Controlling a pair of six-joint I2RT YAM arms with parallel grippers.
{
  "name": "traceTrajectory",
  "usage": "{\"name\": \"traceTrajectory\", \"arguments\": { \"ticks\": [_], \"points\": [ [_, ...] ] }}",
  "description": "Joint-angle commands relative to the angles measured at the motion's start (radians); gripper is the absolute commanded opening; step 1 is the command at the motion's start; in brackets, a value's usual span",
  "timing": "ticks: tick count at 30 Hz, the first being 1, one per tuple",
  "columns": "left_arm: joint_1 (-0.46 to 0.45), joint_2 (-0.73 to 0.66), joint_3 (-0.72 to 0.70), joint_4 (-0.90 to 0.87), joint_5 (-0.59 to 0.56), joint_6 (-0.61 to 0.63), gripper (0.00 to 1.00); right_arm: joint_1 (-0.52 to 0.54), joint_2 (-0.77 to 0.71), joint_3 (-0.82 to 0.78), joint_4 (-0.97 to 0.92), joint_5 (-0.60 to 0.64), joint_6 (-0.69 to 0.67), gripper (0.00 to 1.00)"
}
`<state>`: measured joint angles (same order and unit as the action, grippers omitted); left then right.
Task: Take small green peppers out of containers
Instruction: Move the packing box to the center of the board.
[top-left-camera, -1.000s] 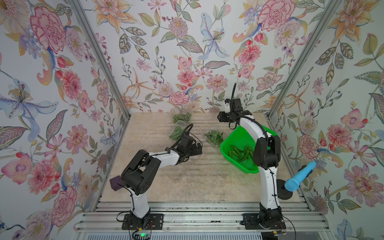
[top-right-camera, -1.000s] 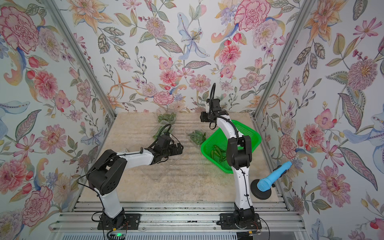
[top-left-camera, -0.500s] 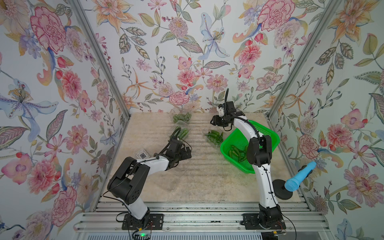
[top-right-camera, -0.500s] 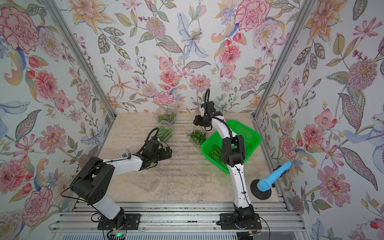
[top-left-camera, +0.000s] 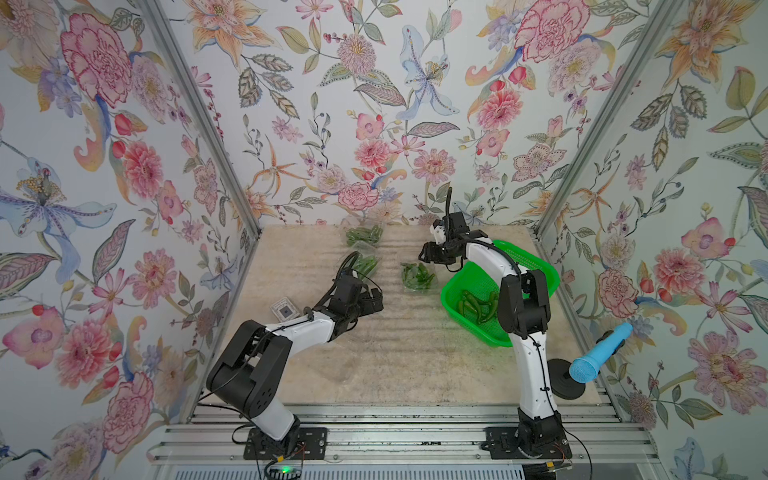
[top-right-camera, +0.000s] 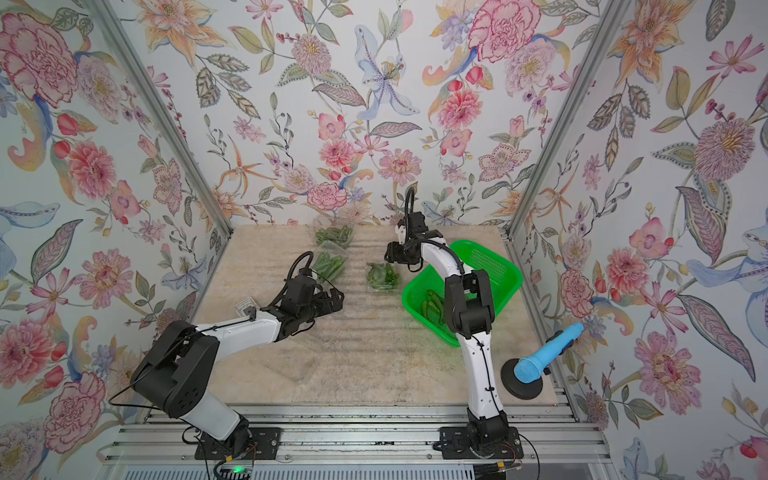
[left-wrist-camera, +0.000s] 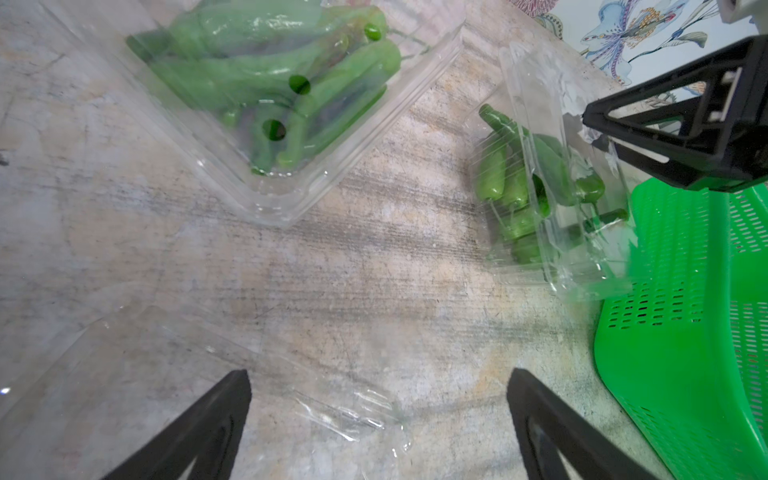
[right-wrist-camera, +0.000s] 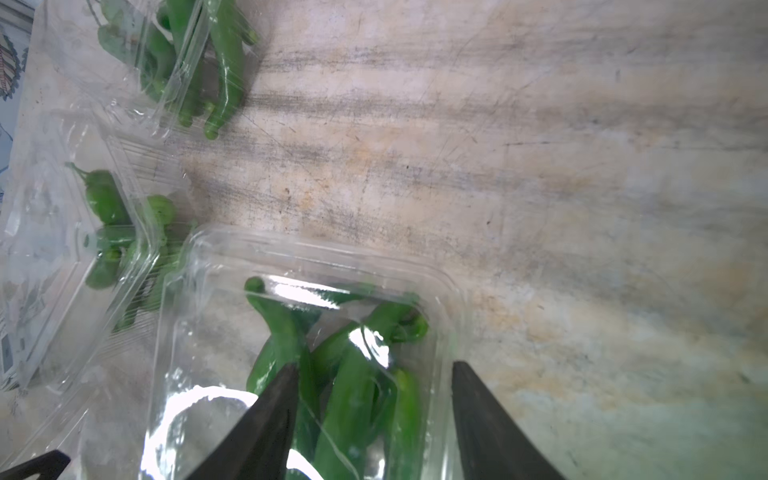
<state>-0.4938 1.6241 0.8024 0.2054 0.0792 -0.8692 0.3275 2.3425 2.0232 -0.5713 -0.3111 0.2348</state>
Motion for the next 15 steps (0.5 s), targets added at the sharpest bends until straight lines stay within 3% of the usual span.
{"name": "traceTrajectory", "arguments": {
  "ticks": [1,7,15],
  "points": [
    [0.008,0.036,0.03,0.057,0.005,-0.045,1.0,0.046,-0.045,-0.062,-0.041,-0.017,-0.032,0.61],
    [0.007,0.057,0.043,0.056,-0.003,-0.06,1.0,0.083,-0.06,-0.096,-0.036,-0.042,-0.087,0.6],
    [0.023,-0.012,-0.009,0.035,-0.045,-0.062,1.0,0.1,-0.139,-0.232,-0.038,-0.169,-0.183,0.58]
  ]
}}
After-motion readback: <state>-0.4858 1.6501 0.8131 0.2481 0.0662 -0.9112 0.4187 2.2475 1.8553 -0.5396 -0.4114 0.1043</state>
